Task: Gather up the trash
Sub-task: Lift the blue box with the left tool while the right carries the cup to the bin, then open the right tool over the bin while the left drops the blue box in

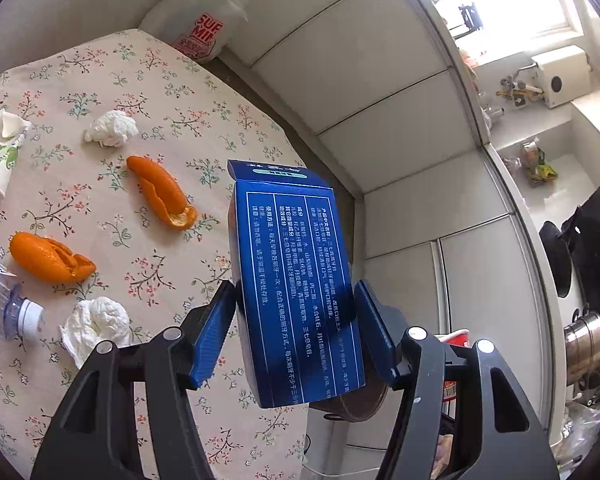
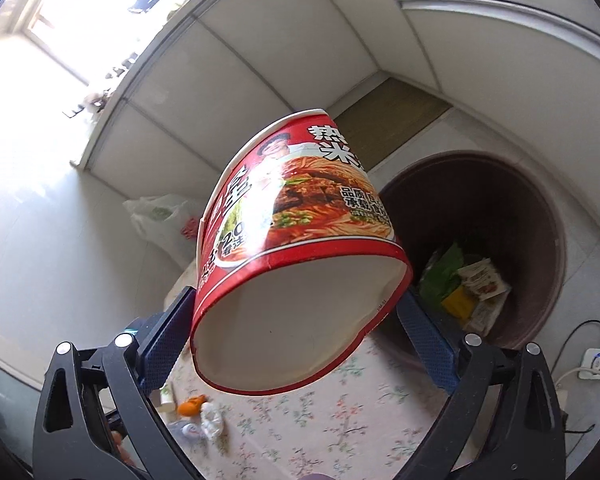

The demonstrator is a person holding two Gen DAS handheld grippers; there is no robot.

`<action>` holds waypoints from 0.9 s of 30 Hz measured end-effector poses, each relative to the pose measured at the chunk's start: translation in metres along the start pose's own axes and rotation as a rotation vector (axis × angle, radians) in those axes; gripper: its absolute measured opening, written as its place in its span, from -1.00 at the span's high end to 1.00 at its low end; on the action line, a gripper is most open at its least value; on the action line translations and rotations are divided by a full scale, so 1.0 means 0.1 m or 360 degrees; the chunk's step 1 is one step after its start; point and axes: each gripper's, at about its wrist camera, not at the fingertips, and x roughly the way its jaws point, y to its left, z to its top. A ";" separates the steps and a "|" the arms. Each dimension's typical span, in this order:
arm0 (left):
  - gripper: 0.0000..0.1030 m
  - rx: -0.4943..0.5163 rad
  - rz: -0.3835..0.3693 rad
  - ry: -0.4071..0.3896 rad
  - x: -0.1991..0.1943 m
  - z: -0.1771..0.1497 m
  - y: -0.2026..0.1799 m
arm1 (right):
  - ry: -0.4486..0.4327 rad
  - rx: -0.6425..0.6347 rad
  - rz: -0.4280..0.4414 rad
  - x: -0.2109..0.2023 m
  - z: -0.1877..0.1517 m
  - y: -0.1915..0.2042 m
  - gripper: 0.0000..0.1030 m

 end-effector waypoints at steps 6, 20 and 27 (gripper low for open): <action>-0.17 0.0040 -0.0065 0.0075 0.25 -0.17 -0.28 | -0.0127 -0.0164 -0.0490 -0.06 0.11 -0.16 -0.86; -0.18 0.0430 -0.0202 0.0196 1.13 -0.85 -1.64 | -0.0433 -0.0394 -0.1034 -0.37 0.27 -0.24 -0.86; -0.24 0.0639 -0.0163 0.0236 1.50 -1.04 -2.04 | -0.0461 -0.0375 -0.1142 -0.49 0.34 -0.34 -0.86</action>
